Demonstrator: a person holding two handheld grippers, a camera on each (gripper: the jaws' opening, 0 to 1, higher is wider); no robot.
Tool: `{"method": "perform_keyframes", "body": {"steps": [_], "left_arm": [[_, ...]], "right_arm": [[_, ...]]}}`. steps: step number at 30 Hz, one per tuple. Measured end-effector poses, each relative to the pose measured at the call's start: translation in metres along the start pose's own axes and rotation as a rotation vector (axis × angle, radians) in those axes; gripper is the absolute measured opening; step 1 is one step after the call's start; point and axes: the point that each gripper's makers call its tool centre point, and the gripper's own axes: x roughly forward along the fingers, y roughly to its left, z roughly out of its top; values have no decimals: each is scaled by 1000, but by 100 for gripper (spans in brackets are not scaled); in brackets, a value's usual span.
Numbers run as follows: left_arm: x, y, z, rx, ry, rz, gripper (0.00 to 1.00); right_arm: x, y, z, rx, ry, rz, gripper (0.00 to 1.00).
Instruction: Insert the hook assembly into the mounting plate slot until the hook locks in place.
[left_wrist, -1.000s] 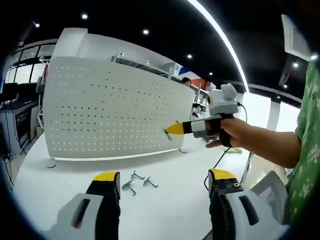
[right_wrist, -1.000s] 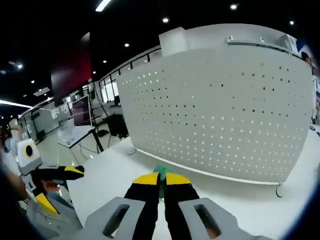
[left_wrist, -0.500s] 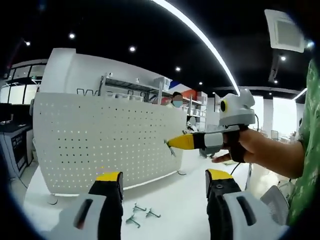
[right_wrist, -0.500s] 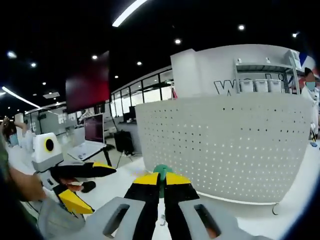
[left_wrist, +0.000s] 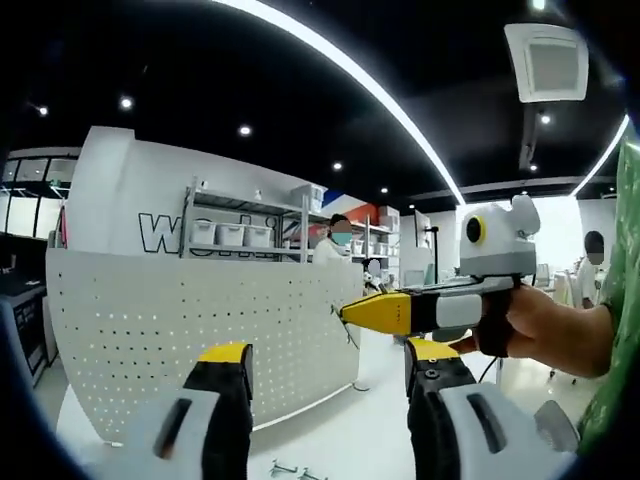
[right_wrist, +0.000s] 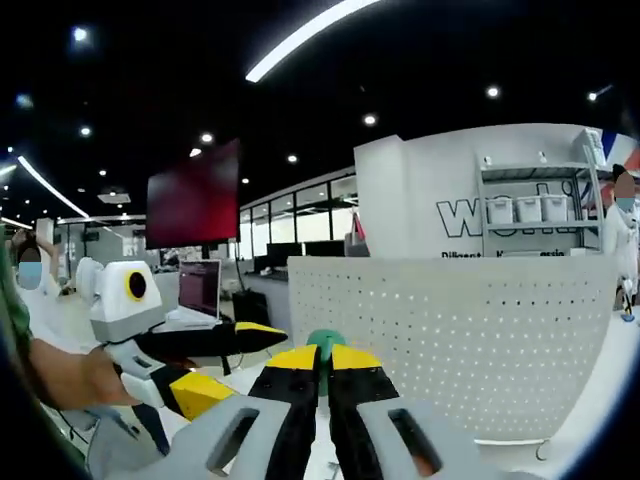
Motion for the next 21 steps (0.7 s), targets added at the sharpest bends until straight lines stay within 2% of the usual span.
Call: {"method": "perform_keyframes", "body": {"steps": [5, 12, 21], "left_arm": [[5, -4, 13, 14, -18, -17, 59], [7, -6, 21, 30, -35, -22, 51], [3, -7, 30, -5, -69, -35, 37]], "right_arm": [[-3, 7, 14, -15, -37, 8, 1], [-8, 14, 25, -31, -57, 16, 1], [-14, 19, 29, -42, -71, 17, 1]]}}
